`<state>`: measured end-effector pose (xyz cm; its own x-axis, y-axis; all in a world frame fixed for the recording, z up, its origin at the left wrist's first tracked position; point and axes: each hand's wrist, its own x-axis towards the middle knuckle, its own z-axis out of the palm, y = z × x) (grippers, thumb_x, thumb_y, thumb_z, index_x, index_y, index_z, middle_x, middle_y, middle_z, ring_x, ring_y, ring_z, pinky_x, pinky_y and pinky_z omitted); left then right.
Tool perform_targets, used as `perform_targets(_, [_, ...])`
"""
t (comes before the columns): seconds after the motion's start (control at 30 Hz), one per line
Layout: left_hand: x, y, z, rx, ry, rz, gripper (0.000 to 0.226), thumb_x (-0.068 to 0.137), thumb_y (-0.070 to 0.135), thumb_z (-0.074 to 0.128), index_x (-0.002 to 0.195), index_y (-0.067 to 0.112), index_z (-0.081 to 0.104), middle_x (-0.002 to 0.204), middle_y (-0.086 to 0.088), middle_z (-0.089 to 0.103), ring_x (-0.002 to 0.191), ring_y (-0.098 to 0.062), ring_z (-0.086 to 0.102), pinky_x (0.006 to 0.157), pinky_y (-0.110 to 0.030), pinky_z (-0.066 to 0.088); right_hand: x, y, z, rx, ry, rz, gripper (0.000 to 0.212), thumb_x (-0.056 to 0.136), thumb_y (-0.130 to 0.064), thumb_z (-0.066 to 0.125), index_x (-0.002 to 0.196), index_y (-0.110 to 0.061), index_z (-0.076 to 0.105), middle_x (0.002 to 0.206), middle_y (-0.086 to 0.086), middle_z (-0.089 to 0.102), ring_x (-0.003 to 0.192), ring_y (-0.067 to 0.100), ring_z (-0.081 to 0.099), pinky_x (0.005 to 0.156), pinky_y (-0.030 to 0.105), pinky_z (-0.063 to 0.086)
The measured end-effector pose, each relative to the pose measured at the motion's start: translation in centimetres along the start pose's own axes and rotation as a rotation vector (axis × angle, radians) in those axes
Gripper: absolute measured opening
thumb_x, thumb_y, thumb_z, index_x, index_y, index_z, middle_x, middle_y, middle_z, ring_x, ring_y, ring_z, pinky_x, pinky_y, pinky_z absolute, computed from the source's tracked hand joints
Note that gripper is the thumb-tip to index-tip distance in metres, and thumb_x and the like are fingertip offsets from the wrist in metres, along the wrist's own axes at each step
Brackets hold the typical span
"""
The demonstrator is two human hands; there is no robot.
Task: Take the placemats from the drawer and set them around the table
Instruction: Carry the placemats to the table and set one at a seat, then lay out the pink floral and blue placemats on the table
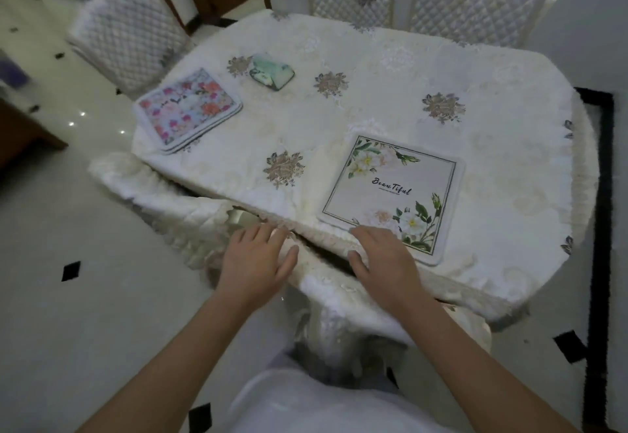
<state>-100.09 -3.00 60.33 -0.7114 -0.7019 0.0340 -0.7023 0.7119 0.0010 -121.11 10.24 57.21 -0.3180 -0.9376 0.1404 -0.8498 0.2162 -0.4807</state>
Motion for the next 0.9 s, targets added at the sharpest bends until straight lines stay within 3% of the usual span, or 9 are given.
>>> perform_targets(0.23, [-9.4, -6.5, -2.5, 0.025, 0.164, -0.272, 0.043, 0.095, 0.048, 0.044, 0.115, 0.018, 0.066, 0.115, -0.003, 0.068, 0.102, -0.027, 0.062, 0.087, -0.041, 0.045, 2.3, -11.9, 3.3, -0.039, -0.084, -0.352, 0.045, 0.092, -0.035, 0.046, 0.128, -0.014, 0.058, 0.125, 0.003, 0.062, 0.114, 0.023, 0.055, 0.099, 0.04, 0.046])
perform_targets(0.4, [-19.1, -13.1, -0.5, 0.001, 0.198, -0.492, 0.048, 0.093, 0.048, 0.042, 0.114, 0.013, 0.069, 0.113, -0.008, 0.07, 0.098, -0.029, 0.066, 0.084, -0.041, 0.048, 1.0, -20.7, 9.0, -0.08, -0.147, -0.509, 0.04, 0.09, -0.034, 0.055, 0.127, -0.02, 0.059, 0.122, -0.002, 0.062, 0.112, 0.019, 0.055, 0.096, 0.033, 0.045])
perform_targets(0.57, [-29.8, -19.8, 1.7, -0.039, 0.237, -0.615, 0.044, 0.096, 0.042, 0.043, 0.114, 0.012, 0.07, 0.113, -0.005, 0.07, 0.097, -0.025, 0.066, 0.082, -0.039, 0.047, -2.6, -28.6, 16.3, -0.141, -0.265, -0.582, 0.044, 0.088, -0.039, 0.05, 0.125, -0.018, 0.061, 0.123, 0.0, 0.063, 0.115, 0.02, 0.056, 0.099, 0.032, 0.042])
perform_targets(0.67, [-34.1, -23.0, 3.5, -0.042, 0.167, -0.627, 0.045, 0.096, 0.042, 0.042, 0.115, 0.012, 0.069, 0.113, -0.005, 0.069, 0.097, -0.026, 0.065, 0.082, -0.038, 0.047, -4.6, -31.7, 19.7, -0.136, -0.313, -0.584, 0.044, 0.089, -0.038, 0.051, 0.127, -0.017, 0.06, 0.126, 0.001, 0.062, 0.117, 0.022, 0.055, 0.099, 0.035, 0.044])
perform_targets(0.77, [-35.8, -25.7, 4.4, -0.07, 0.112, -0.628, 0.047, 0.096, 0.044, 0.041, 0.117, 0.012, 0.068, 0.114, -0.006, 0.069, 0.098, -0.026, 0.065, 0.083, -0.038, 0.048, -5.5, -33.7, 21.5, -0.118, -0.337, -0.531, 0.042, 0.09, -0.035, 0.059, 0.128, -0.017, 0.06, 0.127, 0.002, 0.062, 0.117, 0.022, 0.056, 0.099, 0.035, 0.045])
perform_targets(0.9, [-34.7, -28.9, 4.6, -0.097, 0.157, -0.622, 0.047, 0.096, 0.043, 0.042, 0.116, 0.011, 0.069, 0.113, -0.006, 0.07, 0.098, -0.025, 0.066, 0.082, -0.038, 0.049, -4.0, -35.5, 22.7, -0.139, -0.352, -0.498, 0.044, 0.09, -0.037, 0.061, 0.13, -0.018, 0.059, 0.13, 0.0, 0.061, 0.119, 0.019, 0.056, 0.101, 0.034, 0.044])
